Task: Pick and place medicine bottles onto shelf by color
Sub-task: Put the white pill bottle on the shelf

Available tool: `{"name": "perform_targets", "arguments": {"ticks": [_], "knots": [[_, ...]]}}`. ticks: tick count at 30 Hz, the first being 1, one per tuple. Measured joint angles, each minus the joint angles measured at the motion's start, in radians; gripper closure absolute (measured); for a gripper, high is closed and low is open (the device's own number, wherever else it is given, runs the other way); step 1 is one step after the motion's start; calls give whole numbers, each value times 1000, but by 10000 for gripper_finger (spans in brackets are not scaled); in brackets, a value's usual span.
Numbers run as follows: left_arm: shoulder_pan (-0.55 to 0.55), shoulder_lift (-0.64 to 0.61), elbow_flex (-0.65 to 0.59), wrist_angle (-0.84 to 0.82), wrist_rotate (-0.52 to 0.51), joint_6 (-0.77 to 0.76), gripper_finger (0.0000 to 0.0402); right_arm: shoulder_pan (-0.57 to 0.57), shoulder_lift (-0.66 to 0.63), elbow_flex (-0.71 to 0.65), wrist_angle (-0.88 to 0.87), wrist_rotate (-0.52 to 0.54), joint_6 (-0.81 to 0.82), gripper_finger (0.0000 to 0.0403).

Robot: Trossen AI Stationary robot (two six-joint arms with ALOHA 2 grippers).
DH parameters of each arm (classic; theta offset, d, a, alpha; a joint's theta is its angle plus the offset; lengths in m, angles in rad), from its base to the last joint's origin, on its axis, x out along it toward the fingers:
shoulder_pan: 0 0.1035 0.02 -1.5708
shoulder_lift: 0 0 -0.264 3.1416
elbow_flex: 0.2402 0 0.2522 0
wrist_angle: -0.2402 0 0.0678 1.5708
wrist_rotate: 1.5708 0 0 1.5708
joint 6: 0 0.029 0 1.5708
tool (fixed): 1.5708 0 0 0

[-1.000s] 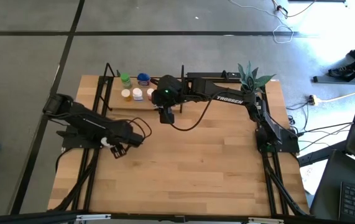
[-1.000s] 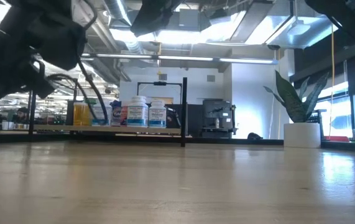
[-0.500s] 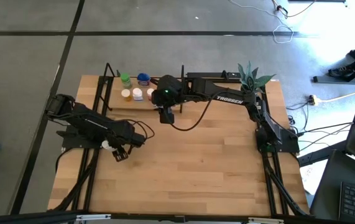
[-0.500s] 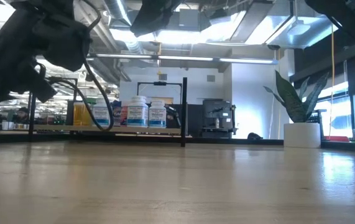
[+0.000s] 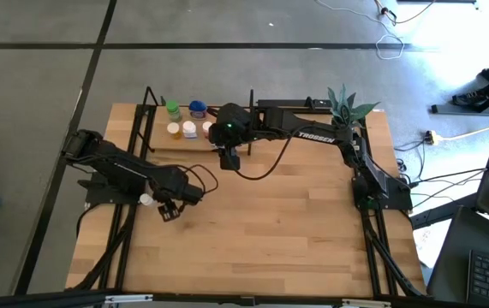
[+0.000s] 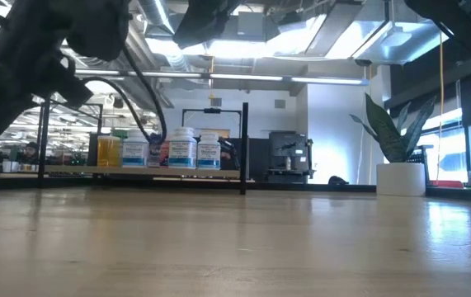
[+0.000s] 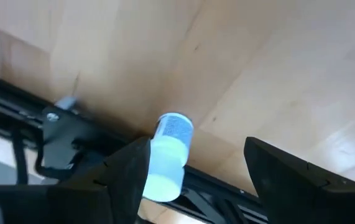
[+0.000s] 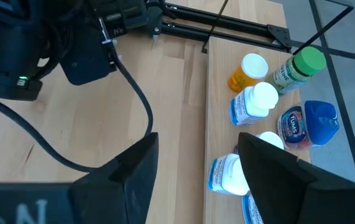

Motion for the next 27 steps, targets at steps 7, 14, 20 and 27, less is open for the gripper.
{"name": "perform_targets", "arguments": {"ticks": [7, 14, 20, 27], "knots": [[0, 0, -6, -51, -21, -23, 147, 0, 0, 0, -1, 0, 24, 180], [0, 0, -40, -67, -25, -72, 147, 0, 0, 0, -1, 0, 24, 180], [0, 0, -70, -69, 16, -126, 147, 0, 0, 0, 0, 0, 27, 180], [0, 0, -91, -69, 27, -128, 147, 0, 0, 0, 0, 0, 27, 180]]}}
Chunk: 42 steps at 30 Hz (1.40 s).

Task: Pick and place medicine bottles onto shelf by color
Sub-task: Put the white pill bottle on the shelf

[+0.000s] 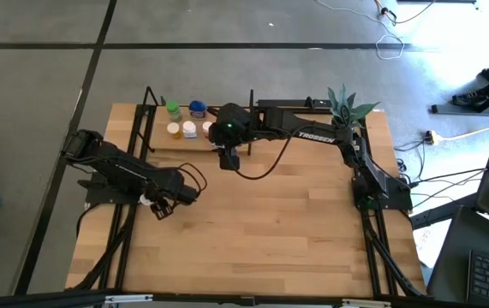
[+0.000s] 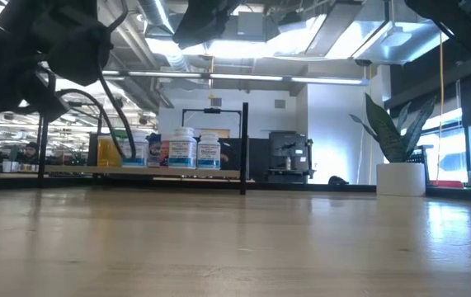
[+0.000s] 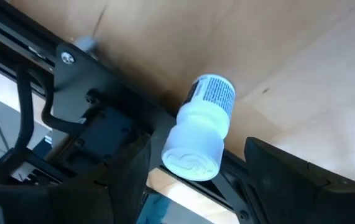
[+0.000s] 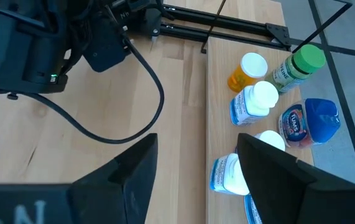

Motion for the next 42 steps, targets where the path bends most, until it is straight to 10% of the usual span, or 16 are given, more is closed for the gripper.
{"name": "perform_targets", "arguments": {"ticks": [42], "knots": [[0, 0, -48, 126, 54, 5, 226, 0, 0, 0, 0, 0, -7, 180]]}}
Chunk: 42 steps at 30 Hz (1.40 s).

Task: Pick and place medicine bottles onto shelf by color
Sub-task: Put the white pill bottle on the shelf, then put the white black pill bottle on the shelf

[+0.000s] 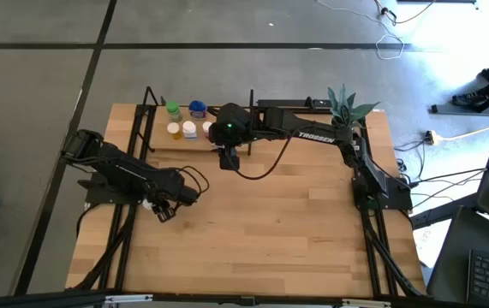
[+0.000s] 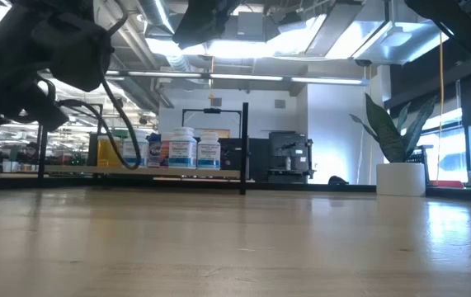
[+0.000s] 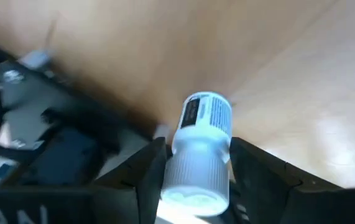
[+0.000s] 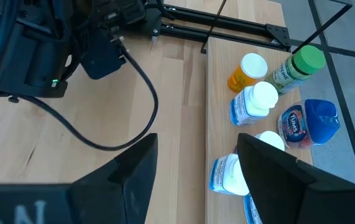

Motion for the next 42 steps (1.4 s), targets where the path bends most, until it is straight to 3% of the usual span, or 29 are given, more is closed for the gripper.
{"name": "perform_targets", "arguments": {"ticks": [12, 24, 34, 42], "knots": [[0, 0, 0, 25, 2, 1, 275, 0, 0, 0, -6, 0, 0, 180], [1, 0, 6, 6, -36, 22, 274, 0, 0, 0, -12, 0, 0, 180], [2, 0, 123, -21, -62, 71, 273, 0, -18, -1, -66, -3, -14, 180], [0, -19, 212, -37, -137, 87, 273, 9, -102, 0, -182, -166, -24, 180]]}}
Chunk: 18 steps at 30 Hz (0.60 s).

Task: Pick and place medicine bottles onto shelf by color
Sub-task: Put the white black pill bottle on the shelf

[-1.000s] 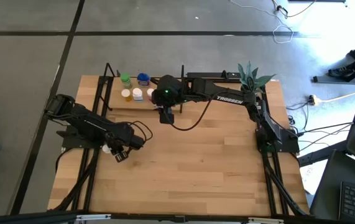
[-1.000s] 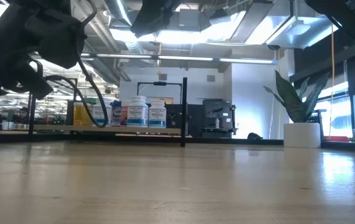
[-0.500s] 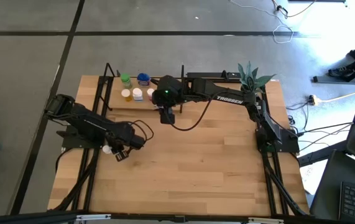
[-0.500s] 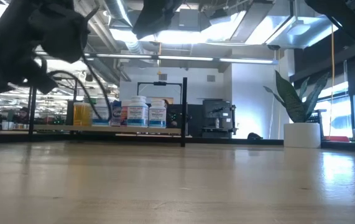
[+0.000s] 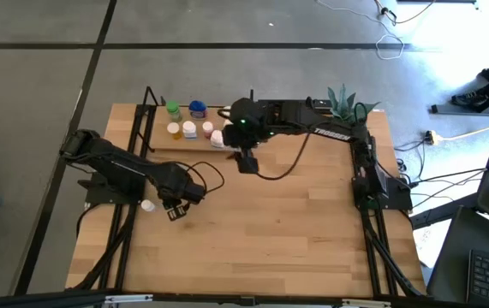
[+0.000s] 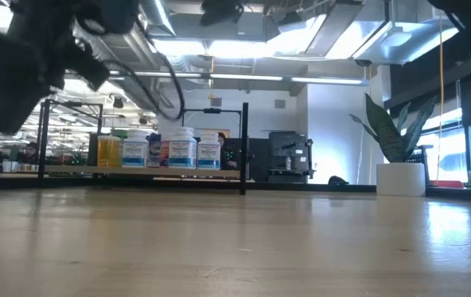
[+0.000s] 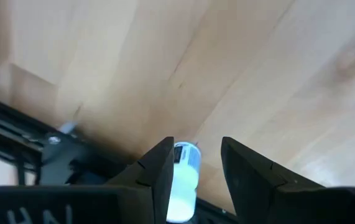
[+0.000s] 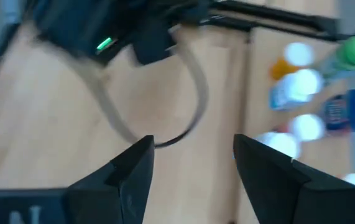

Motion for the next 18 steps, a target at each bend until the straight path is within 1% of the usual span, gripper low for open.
{"name": "perform_targets", "arguments": {"ticks": [2, 4, 12, 18], "knots": [[-1, -24, 17, -11, -16, -1, 273, 11, -15, 0, -46, -53, -1, 180], [-1, -41, 22, -12, -29, -4, 273, 25, -25, 0, -90, -79, -2, 180], [-1, -192, 34, -15, -27, -75, 273, 59, -37, 0, -276, -95, -1, 180], [-1, -292, 34, -17, -26, -87, 273, 56, -37, 0, -301, -275, -7, 180]]}}
